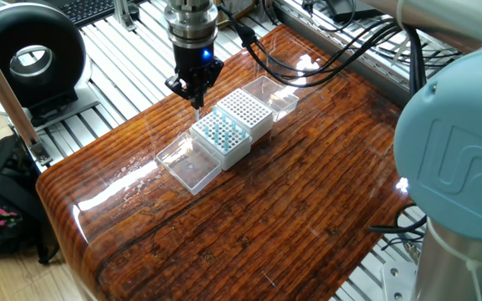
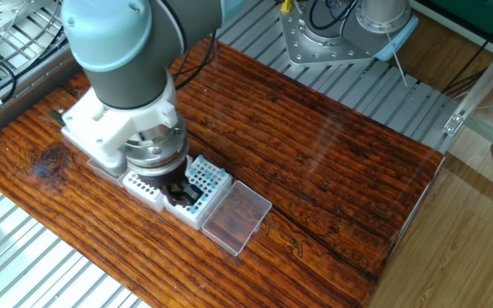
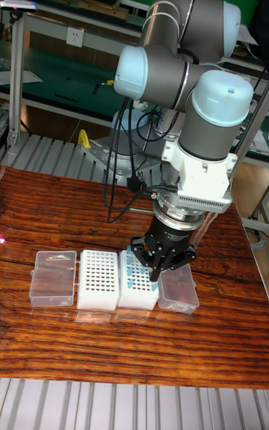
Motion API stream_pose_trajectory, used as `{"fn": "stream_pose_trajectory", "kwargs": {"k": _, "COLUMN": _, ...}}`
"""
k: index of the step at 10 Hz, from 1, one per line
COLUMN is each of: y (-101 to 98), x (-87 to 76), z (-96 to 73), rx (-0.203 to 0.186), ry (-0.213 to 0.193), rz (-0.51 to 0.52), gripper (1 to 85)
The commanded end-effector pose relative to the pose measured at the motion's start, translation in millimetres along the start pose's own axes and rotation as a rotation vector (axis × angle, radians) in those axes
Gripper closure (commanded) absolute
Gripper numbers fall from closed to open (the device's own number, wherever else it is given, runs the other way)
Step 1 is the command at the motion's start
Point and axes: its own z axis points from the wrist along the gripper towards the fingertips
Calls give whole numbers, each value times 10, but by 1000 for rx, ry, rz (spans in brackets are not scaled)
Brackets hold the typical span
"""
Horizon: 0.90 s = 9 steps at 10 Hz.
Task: Transfer all medium pipette tips from one holder to another
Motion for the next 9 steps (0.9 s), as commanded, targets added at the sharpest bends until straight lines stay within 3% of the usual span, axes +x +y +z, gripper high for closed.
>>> {"fn": "stream_pose_trajectory", "kwargs": {"k": 1, "y": -161, "x": -134, "z": -66, "rx": 16, "ry": -27, "rz": 11, "gripper": 847}}
{"fn": "stream_pose_trajectory", "kwargs": {"k": 3, "y": -238, "x": -232, "z": -90, "rx": 33, "ry": -59, "rz": 6, "gripper": 847}}
{"fn": "stream_pose_trajectory", "kwargs": {"k": 5, "y": -359, "x": -189, "z": -94, "rx": 68, "ry": -39, "rz": 11, "gripper": 847}}
{"fn": "stream_pose_trajectory", "kwargs": {"k": 9, "y": -355, "x": -193, "z": -35, "rx": 60, "ry": -29, "rz": -6, "gripper": 847}}
